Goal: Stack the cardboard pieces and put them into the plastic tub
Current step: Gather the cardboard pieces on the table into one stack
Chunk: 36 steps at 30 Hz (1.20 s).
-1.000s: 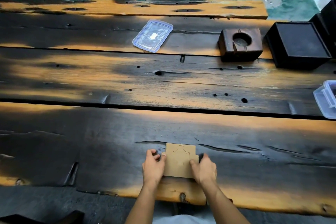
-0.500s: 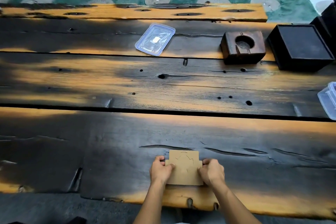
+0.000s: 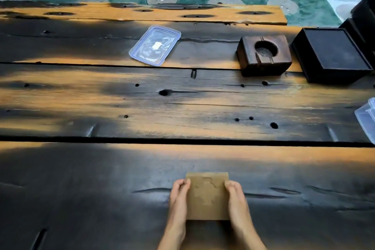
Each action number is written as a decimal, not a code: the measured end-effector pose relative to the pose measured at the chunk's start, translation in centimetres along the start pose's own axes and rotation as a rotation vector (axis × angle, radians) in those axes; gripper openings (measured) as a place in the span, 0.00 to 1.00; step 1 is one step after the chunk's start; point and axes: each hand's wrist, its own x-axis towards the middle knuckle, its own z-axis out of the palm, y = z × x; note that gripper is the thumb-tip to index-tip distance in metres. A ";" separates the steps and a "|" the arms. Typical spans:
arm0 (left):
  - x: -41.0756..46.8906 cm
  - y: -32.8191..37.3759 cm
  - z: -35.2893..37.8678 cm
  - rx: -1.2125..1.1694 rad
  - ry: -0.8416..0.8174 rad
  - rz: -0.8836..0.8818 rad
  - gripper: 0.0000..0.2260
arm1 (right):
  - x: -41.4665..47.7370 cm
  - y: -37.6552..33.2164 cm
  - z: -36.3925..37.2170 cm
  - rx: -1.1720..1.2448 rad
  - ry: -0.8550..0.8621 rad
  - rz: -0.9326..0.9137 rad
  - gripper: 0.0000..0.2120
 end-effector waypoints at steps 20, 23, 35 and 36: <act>17.5 11.9 12.4 -0.147 -0.001 0.802 0.23 | 21.9 -12.0 0.6 0.514 0.099 -0.724 0.31; 17.8 12.2 13.0 -0.173 0.016 0.807 0.18 | 21.9 -12.4 0.9 0.600 0.162 -0.731 0.25; 17.3 12.0 14.2 -0.097 0.073 0.872 0.18 | 21.8 -13.1 -0.1 0.600 0.257 -0.725 0.21; 17.1 12.0 14.2 -0.121 0.073 0.899 0.18 | 21.6 -13.1 -0.1 0.659 0.273 -0.718 0.20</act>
